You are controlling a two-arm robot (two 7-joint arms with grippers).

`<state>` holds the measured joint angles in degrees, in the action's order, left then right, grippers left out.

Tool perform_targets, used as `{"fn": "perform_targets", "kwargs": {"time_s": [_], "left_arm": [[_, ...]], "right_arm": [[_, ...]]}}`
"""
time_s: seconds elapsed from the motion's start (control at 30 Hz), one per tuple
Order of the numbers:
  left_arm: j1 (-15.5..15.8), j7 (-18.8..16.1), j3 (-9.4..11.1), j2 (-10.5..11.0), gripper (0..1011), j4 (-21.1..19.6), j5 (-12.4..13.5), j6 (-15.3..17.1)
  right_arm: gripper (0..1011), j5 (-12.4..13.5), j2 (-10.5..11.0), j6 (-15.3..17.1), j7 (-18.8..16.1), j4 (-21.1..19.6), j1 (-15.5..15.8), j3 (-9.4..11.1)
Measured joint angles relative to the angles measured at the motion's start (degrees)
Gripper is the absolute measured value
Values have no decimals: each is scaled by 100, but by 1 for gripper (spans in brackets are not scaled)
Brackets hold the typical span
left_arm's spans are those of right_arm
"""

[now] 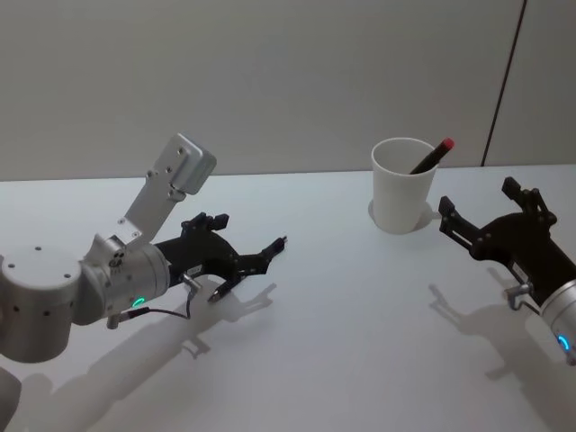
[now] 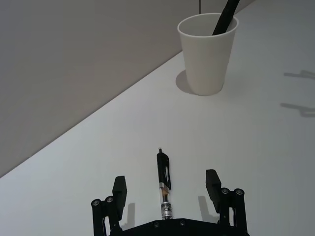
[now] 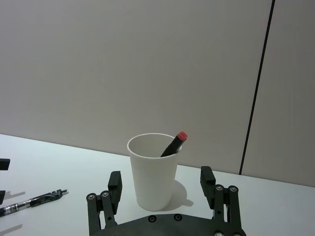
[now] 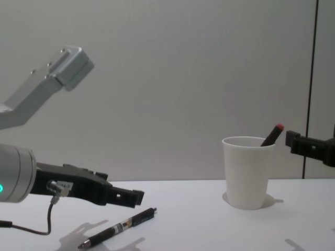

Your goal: Place the pen into the pen holder.

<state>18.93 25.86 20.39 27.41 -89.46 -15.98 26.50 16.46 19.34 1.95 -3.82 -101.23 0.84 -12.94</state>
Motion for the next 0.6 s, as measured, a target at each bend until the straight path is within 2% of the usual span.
{"fn": "perform_targets", "kwargs": {"time_s": [0.33,0.6], "left_arm": [[147,146,38,-71,1001,169,92,413],[189,157,97,-129,1001,271,175,530]], "right_arm": [[1002,0,0,0,0,0,0,0],[1002,0,0,0,0,0,0,0]]}}
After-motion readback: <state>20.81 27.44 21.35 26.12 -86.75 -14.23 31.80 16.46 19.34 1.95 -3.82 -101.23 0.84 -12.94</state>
